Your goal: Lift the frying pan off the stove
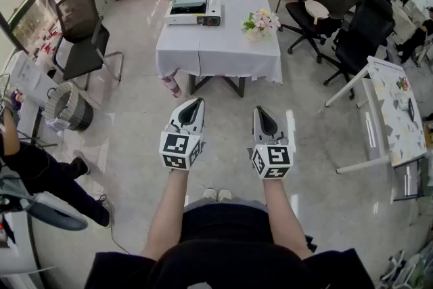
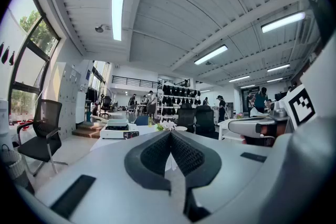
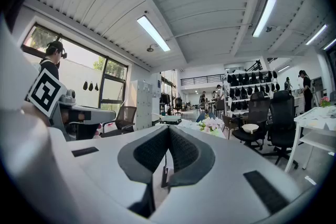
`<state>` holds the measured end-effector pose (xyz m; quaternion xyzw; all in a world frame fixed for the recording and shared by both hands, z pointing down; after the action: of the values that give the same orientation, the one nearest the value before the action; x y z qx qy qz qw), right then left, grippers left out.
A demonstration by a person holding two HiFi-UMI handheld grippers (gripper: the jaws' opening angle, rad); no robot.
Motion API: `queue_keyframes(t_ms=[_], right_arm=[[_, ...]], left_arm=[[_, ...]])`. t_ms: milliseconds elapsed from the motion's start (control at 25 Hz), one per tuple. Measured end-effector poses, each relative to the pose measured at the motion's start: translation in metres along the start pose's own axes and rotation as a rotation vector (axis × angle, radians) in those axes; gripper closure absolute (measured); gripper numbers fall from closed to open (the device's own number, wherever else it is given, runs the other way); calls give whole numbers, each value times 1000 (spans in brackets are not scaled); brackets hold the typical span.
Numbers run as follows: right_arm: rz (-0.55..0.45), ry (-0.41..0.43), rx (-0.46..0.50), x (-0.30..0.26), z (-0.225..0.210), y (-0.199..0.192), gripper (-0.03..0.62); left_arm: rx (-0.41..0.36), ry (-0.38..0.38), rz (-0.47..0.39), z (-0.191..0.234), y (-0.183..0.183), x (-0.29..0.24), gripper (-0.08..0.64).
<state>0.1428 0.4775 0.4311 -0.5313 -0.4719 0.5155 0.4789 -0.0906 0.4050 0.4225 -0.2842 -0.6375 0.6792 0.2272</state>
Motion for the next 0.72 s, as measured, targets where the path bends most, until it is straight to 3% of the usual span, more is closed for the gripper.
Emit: queue_keyframes(t_ms=[720], right_arm=[[6,21,-12,-9,-4,-3,591]], left_arm=[[1,17,24,-1,-6,-6,540]])
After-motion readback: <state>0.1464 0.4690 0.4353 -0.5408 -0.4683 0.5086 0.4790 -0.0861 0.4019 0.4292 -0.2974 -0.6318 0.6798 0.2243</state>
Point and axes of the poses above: the fingertips, and each gripper's own axes: x backward along the fingers, z to its left, y out of its top, the point moved 10 cm from there along x, backward along the fingers, and after that the axes turned 8 degrees about -y, right-handed, at the moved point
